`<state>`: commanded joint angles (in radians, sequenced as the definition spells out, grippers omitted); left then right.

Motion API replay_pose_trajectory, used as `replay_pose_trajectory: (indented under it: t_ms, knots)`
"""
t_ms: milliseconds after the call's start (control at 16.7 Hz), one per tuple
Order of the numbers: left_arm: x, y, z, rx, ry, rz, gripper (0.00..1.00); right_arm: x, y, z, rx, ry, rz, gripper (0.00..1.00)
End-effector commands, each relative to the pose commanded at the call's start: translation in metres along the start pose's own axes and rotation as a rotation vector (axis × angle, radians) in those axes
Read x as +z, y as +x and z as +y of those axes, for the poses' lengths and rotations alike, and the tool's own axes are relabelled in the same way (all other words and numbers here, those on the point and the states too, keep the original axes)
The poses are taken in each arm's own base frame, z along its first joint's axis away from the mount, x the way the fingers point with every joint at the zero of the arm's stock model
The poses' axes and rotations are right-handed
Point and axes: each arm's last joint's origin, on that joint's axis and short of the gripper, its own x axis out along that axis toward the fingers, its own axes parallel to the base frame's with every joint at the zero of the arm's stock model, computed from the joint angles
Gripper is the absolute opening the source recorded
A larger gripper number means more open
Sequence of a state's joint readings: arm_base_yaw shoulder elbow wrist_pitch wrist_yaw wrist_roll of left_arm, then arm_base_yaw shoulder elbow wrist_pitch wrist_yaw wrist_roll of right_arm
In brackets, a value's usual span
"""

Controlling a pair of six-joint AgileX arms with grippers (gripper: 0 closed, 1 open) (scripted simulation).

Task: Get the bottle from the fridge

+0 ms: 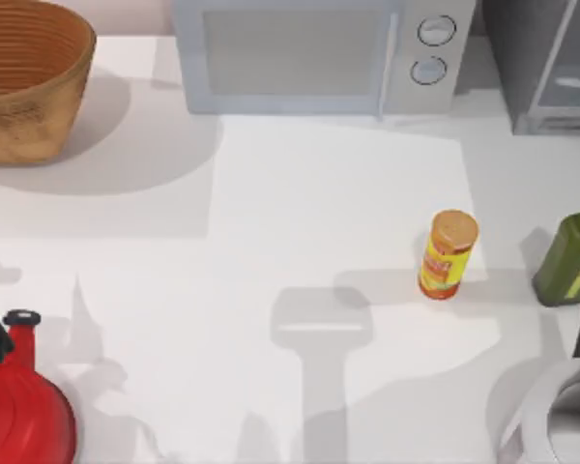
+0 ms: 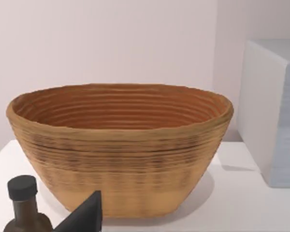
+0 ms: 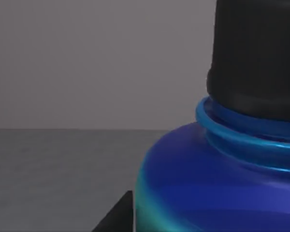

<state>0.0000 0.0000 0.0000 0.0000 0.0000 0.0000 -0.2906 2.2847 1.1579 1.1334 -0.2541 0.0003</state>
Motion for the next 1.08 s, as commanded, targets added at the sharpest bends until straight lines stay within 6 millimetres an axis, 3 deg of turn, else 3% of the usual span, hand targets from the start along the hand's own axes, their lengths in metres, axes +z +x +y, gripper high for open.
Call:
replay_pose_trajectory:
  t_ms: [480,1080]
  knots:
    - [0.0000,0.0000,0.0000,0.000,0.000,0.000,1.00,0.0000,0.0000,0.0000,0.000,0.000,0.000,0.02]
    - [0.0000,0.0000,0.0000,0.000,0.000,0.000,1.00,0.0019,-0.0004,-0.0012,-0.002,0.001,-0.002,0.00]
